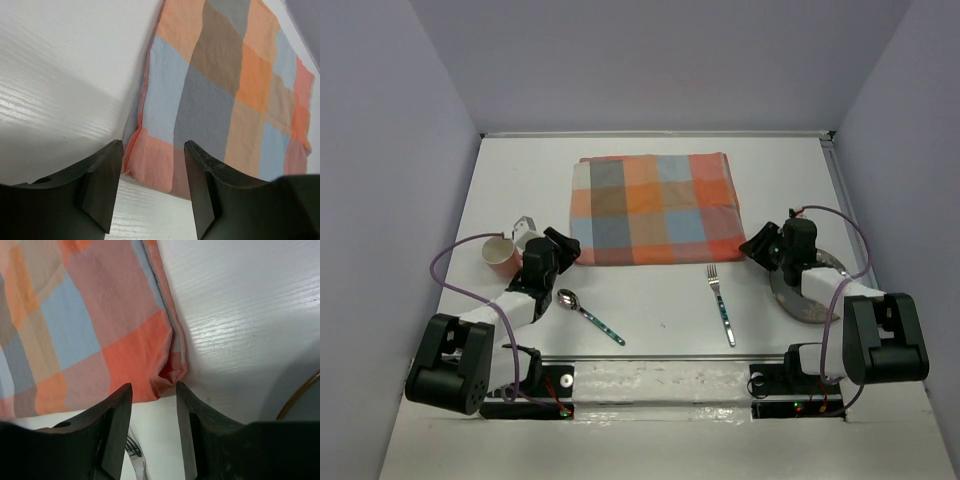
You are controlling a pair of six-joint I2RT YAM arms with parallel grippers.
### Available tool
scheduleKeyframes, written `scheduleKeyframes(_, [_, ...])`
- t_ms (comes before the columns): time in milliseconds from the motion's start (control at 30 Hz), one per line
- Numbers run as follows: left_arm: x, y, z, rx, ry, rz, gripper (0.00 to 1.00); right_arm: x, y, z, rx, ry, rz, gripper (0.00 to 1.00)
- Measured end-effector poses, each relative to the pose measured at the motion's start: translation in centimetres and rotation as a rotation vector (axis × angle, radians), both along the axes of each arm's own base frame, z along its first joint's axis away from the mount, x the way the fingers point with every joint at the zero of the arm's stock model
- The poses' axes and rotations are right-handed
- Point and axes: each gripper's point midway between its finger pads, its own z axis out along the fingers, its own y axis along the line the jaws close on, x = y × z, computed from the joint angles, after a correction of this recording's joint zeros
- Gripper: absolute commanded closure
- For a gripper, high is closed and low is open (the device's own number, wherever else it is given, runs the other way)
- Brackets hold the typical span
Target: Set the dinner table for one person
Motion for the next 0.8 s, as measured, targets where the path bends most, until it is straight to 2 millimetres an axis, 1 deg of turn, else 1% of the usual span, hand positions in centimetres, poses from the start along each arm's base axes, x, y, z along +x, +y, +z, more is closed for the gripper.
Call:
scheduleKeyframes(167, [0.2, -0.4, 0.5, -0.003, -0.011, -0.015, 0.38, 0.0, 0.0, 2.1, -0.001, -0.054, 0.001, 0.52])
scheduleKeyframes(267, [0.4, -1.1, 1.9, -0.009, -0.045, -0.035, 0.39, 0.1, -0.1, 3.4, -0.009, -0.087, 0.003, 0.53])
scheduleKeyframes(300, [0.5, -1.7, 2.8, -0.011, -0.067, -0.051, 0.39, 0.1, -0.2, 3.6, -0.013, -0.095, 0.001, 0.53])
scheduleKeyframes(333, [0.6, -2.0, 3.3, -0.008, -0.080, -0.059, 0.39, 0.1, -0.2, 3.8, -0.015, -0.100, 0.001, 0.54])
scheduleKeyframes(467, [1.1, -5.2, 7.4, 0.009, -0.170, -0.132, 0.39, -0.3, -0.4, 4.4, -0.021, -0.106, -0.004, 0.56])
scheduleKeyframes(533, [1.1, -7.4, 9.4, 0.009, -0.215, -0.183, 0.40, -0.6, -0.4, 5.3, -0.022, -0.131, -0.007, 0.57])
scheduleKeyframes(633, [0.9, -10.4, 11.4, 0.015, -0.255, -0.250, 0.40, -0.9, -0.6, 7.2, -0.028, -0.177, -0.010, 0.58])
scheduleKeyframes(700, [0.4, -12.9, 11.8, 0.022, -0.260, -0.310, 0.40, -1.1, -0.7, 9.2, -0.036, -0.218, -0.012, 0.62])
scheduleKeyframes(733, [0.0, -14.5, 11.8, 0.029, -0.257, -0.350, 0.41, -1.1, -0.8, 11.0, -0.043, -0.256, -0.012, 0.62])
scheduleKeyframes(767, [-0.2, -15.4, 11.7, 0.034, -0.254, -0.373, 0.41, -1.1, -0.8, 12.2, -0.048, -0.285, -0.011, 0.63])
scheduleKeyframes(800, [-0.7, -16.9, 11.5, 0.041, -0.247, -0.415, 0.42, -1.1, -0.9, 13.8, -0.051, -0.321, -0.012, 0.65])
